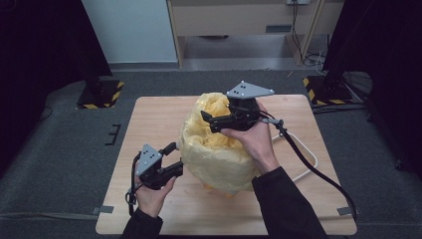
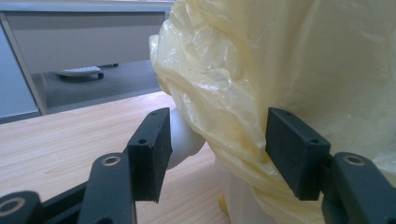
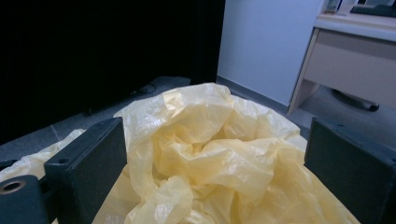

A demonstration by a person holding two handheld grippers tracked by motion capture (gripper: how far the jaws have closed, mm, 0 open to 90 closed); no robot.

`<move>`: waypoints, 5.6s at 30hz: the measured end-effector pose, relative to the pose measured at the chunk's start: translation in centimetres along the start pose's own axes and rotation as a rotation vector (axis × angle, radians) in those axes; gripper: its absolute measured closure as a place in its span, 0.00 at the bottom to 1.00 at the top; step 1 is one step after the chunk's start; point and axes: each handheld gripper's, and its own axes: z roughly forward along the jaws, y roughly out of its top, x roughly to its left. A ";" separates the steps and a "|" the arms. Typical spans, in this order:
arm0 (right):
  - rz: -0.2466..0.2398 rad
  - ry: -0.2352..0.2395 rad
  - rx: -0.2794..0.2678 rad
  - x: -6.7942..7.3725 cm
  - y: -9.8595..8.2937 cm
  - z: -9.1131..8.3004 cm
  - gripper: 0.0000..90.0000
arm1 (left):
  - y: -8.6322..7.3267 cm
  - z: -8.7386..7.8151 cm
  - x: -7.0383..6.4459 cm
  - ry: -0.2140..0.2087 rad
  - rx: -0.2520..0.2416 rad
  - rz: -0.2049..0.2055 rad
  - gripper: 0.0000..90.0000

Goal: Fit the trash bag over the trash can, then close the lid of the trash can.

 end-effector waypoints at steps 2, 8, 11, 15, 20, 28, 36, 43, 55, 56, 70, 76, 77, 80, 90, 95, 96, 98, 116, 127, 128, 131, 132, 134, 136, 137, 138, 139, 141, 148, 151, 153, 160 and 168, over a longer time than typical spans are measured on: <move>-0.007 -0.004 -0.033 0.0 0.1 -0.1 0.07 | 0.0 0.0 0.0 0.000 0.000 -0.002 0.46; 0.011 -0.017 -0.154 0.0 0.8 -0.8 0.07 | 0.2 -0.2 0.2 -0.007 -0.014 -0.014 0.45; 0.012 -0.027 -0.198 0.0 1.4 -1.3 0.07 | 0.4 -0.6 0.5 -0.004 -0.033 -0.027 0.44; 0.002 -0.035 -0.237 0.2 2.0 -1.8 0.07 | 0.6 -1.0 0.9 0.008 -0.050 -0.036 0.43; -0.014 -0.052 -0.278 0.7 3.0 -2.3 0.08 | 0.8 -1.4 1.5 0.030 -0.068 -0.047 0.41; 0.004 -0.111 -0.356 0.7 4.2 -3.8 0.08 | 1.0 -2.2 2.4 0.058 -0.099 -0.071 0.39; 0.007 -0.150 -0.388 0.1 4.7 -5.3 0.09 | 1.0 -2.7 3.2 0.084 -0.111 -0.081 0.38; 0.027 -0.174 -0.400 -0.7 4.9 -7.0 0.10 | 0.6 -2.7 3.8 0.109 -0.094 -0.087 0.37; 0.097 -0.275 -0.455 -3.9 3.4 -11.0 0.12 | -1.1 -2.2 5.1 0.155 -0.031 -0.098 0.35; 0.102 -0.279 -0.459 -4.2 3.1 -11.3 0.13 | -1.2 -2.2 5.1 0.158 -0.022 -0.097 0.35; 0.149 -0.356 -0.386 -7.5 -1.9 -13.1 0.17 | -4.4 -2.4 6.6 0.209 0.082 -0.075 0.31; 0.157 -0.361 -0.336 -8.4 -4.4 -12.8 0.17 | -5.6 -1.9 6.9 0.214 0.124 -0.070 0.28; 0.154 -0.366 -0.325 -8.5 -4.8 -12.8 0.17 | -5.8 -1.9 6.9 0.217 0.129 -0.069 0.27; 0.165 -0.375 -0.299 -9.1 -6.4 -12.6 0.17 | -6.2 -1.9 7.0 0.220 0.137 -0.068 0.26; 0.209 -0.383 -0.221 -10.7 -11.3 -11.8 0.16 | -7.5 -1.3 7.2 0.217 0.198 -0.058 0.25; 0.216 -0.381 -0.153 -11.1 -14.2 -11.3 0.16 | -7.7 -1.1 7.3 0.210 0.211 -0.071 0.24; 0.216 -0.384 -0.136 -11.3 -14.7 -11.2 0.16 | -7.7 -1.1 7.3 0.210 0.212 -0.068 0.24; 0.222 -0.384 -0.119 -11.5 -15.8 -11.1 0.16 | -7.7 -1.0 7.2 0.201 0.218 -0.069 0.24; 0.262 -0.468 0.010 -14.1 -23.2 -12.2 0.14 | -7.9 -0.7 7.2 0.193 0.227 -0.073 0.24; 0.292 -0.533 0.071 -16.2 -25.4 -13.0 0.14 | -8.8 0.5 7.6 0.210 0.304 -0.024 0.24; 0.292 -0.539 0.076 -16.3 -25.6 -13.0 0.14 | -8.9 0.7 7.7 0.208 0.314 -0.019 0.24; 0.304 -0.548 0.082 -16.7 -26.0 -12.8 0.15 | -9.4 1.3 7.8 0.205 0.357 0.000 0.23; 0.307 -0.554 0.087 -16.9 -26.3 -12.7 0.16 | -9.5 1.5 7.8 0.205 0.370 0.005 0.23; 0.316 -0.565 0.105 -17.4 -26.7 -12.7 0.17 | -9.7 1.8 7.9 0.204 0.396 0.001 0.22; 0.327 -0.574 0.124 -18.0 -27.2 -12.7 0.18 | -9.9 1.9 7.9 0.201 0.406 -0.003 0.20; 0.336 -0.577 0.138 -18.3 -27.5 -12.8 0.19 | -10.0 2.0 7.9 0.202 0.412 0.004 0.20; 0.345 -0.587 0.146 -18.5 -27.8 -12.9 0.20 | -10.0 2.0 7.8 0.202 0.414 0.005 0.20; 0.352 -0.591 0.161 -18.7 -28.1 -13.0 0.22 | -10.0 2.0 7.8 0.201 0.414 0.006 0.20; 0.359 -0.595 0.192 -19.1 -28.7 -13.1 0.26 | -10.1 2.1 7.9 0.200 0.417 0.008 0.20; 0.324 -0.550 0.288 -19.6 -29.8 -11.8 0.46 | -10.0 2.2 7.8 0.199 0.412 0.008 0.20; 0.320 -0.532 0.304 -19.7 -29.9 -11.3 0.54 | -10.0 2.1 7.9 0.201 0.413 0.009 0.20; 0.325 -0.518 0.325 -19.8 -30.1 -10.9 0.60 | -10.0 2.1 7.9 0.203 0.411 0.006 0.20; 0.312 -0.495 0.399 -20.0 -30.5 -10.5 0.83 | -10.0 2.1 7.8 0.196 0.411 0.006 0.20; 0.282 -0.479 0.393 -19.8 -29.7 -10.3 0.89 | -9.9 2.1 7.9 0.194 0.407 0.004 0.21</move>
